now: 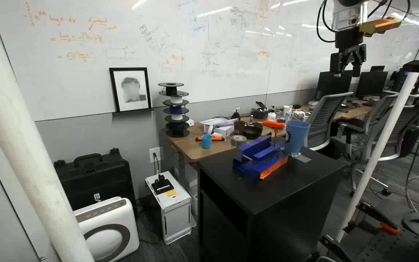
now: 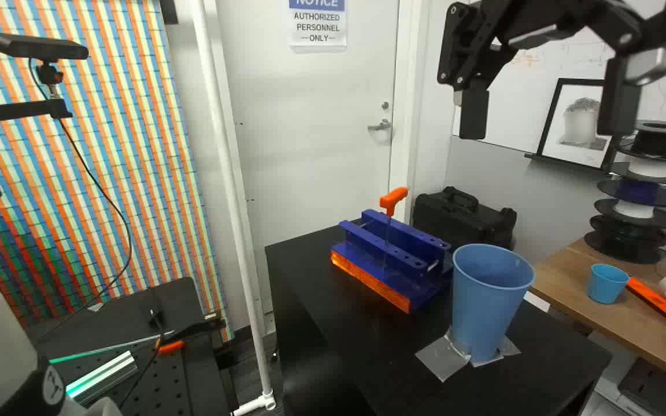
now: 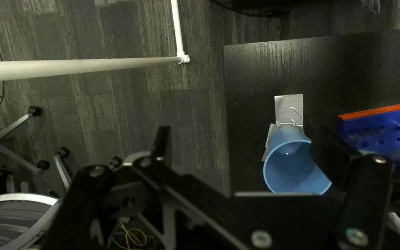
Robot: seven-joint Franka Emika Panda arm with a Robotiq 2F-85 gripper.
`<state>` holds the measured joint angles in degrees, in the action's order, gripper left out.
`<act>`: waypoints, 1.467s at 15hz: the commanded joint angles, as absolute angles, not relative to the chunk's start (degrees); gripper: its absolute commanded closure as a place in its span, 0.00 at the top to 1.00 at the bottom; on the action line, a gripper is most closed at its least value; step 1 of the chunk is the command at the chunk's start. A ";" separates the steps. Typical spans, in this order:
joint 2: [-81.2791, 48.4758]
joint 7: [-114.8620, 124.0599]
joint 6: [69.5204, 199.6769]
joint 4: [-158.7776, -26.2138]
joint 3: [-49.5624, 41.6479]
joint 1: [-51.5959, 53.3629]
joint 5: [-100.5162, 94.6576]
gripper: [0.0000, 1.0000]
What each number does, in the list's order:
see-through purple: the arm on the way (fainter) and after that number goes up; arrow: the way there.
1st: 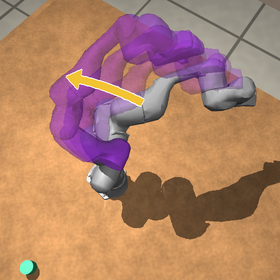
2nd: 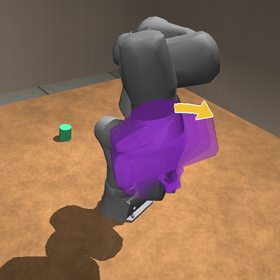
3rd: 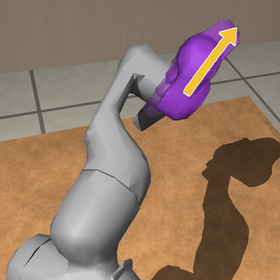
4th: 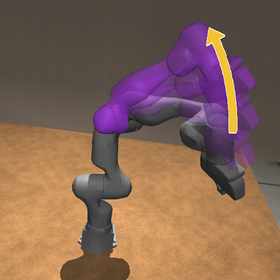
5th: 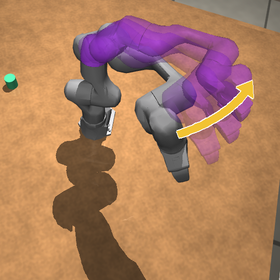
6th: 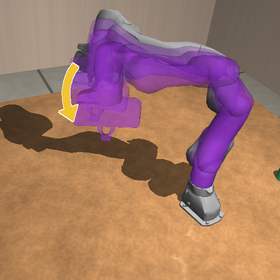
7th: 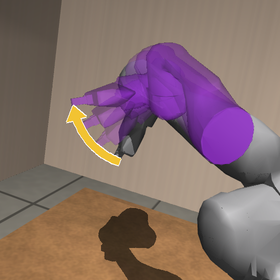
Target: Put the orange thing into the cup
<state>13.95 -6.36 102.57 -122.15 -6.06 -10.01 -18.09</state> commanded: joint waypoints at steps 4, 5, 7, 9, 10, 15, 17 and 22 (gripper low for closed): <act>14.13 -6.22 102.42 -121.52 -6.78 -9.20 -18.24 1.00; 14.14 -6.22 102.42 -121.52 -6.78 -9.20 -18.24 1.00; 14.14 -6.22 102.42 -121.52 -6.78 -9.20 -18.24 1.00; 12.67 -3.74 104.53 -121.45 -6.32 -9.34 -19.96 1.00; 10.47 -3.86 107.86 -119.80 -6.26 -8.80 -19.32 1.00; 1.66 -5.05 119.78 -112.51 -4.24 -5.76 -17.57 1.00; -1.25 -5.71 122.20 -109.39 -3.27 -4.41 -15.92 1.00; -5.45 -10.03 123.42 -105.20 -0.11 -1.51 -4.66 1.00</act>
